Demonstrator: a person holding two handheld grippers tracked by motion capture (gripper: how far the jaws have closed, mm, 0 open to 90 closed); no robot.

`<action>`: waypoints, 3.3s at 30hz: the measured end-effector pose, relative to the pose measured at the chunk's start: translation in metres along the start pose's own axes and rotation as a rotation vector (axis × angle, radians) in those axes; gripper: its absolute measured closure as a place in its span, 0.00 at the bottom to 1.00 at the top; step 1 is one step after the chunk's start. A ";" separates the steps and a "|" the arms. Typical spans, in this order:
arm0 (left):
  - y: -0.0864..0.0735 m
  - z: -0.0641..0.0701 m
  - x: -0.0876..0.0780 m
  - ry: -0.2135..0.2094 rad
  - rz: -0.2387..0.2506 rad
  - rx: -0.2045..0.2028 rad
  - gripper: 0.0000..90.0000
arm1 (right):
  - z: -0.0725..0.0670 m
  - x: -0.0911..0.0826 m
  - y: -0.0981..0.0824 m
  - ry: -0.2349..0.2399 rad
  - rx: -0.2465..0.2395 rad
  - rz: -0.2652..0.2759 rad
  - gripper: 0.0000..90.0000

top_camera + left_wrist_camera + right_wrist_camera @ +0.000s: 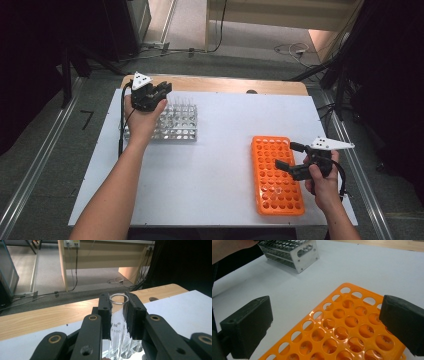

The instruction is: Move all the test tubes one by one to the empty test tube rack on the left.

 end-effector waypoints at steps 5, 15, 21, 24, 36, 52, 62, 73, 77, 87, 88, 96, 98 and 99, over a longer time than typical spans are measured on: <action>-0.004 0.000 0.005 0.019 -0.027 0.004 0.83 | 0.000 0.000 0.000 -0.002 -0.001 0.003 0.00; -0.012 0.001 0.012 0.026 -0.095 -0.007 0.83 | 0.001 -0.001 0.000 -0.001 0.004 0.008 0.00; -0.015 0.004 0.015 0.025 -0.142 0.001 0.82 | 0.001 0.000 0.000 0.000 0.000 0.005 0.00; -0.017 0.005 0.016 0.028 -0.156 0.000 0.81 | 0.001 0.000 -0.001 0.000 0.002 0.004 0.00; -0.020 0.003 0.013 0.020 -0.163 -0.023 0.77 | 0.002 0.001 -0.001 0.000 0.000 0.002 0.00; -0.022 0.022 -0.025 -0.064 -0.127 -0.043 0.27 | -0.002 -0.004 -0.001 0.052 -0.027 0.002 0.00; -0.033 0.045 -0.052 -0.136 -0.121 -0.011 0.04 | -0.008 -0.005 -0.003 0.082 -0.041 -0.016 0.00; -0.045 0.073 -0.083 -0.226 -0.090 0.015 0.00 | -0.014 -0.007 -0.004 0.141 -0.070 -0.019 0.00; -0.049 0.083 -0.093 -0.256 -0.089 0.029 0.00 | -0.019 -0.007 -0.004 0.176 -0.087 -0.028 0.00; -0.062 0.106 -0.103 -0.323 -0.107 0.058 0.00 | -0.036 -0.015 -0.019 0.268 -0.119 -0.065 0.02; -0.063 0.108 -0.103 -0.328 -0.111 0.061 0.00 | -0.038 -0.017 -0.021 0.274 -0.128 -0.070 0.02; -0.065 0.115 -0.100 -0.343 -0.124 0.066 0.00 | -0.048 -0.020 -0.035 0.320 -0.170 -0.133 0.17; -0.066 0.116 -0.100 -0.346 -0.127 0.064 0.00 | -0.046 -0.016 -0.039 0.312 -0.170 -0.157 0.26; -0.066 0.117 -0.100 -0.348 -0.130 0.067 0.00 | -0.045 -0.014 -0.041 0.320 -0.171 -0.172 0.31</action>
Point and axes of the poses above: each handheld gripper's, and its own axes: x roughly forward along the jaws, y roughly out of its top, z roughly to its right, the point moved 2 cm from there along x, roughly forward along the jaws, and after that the axes turned 3 degrees about x, right-handed, at the moved point
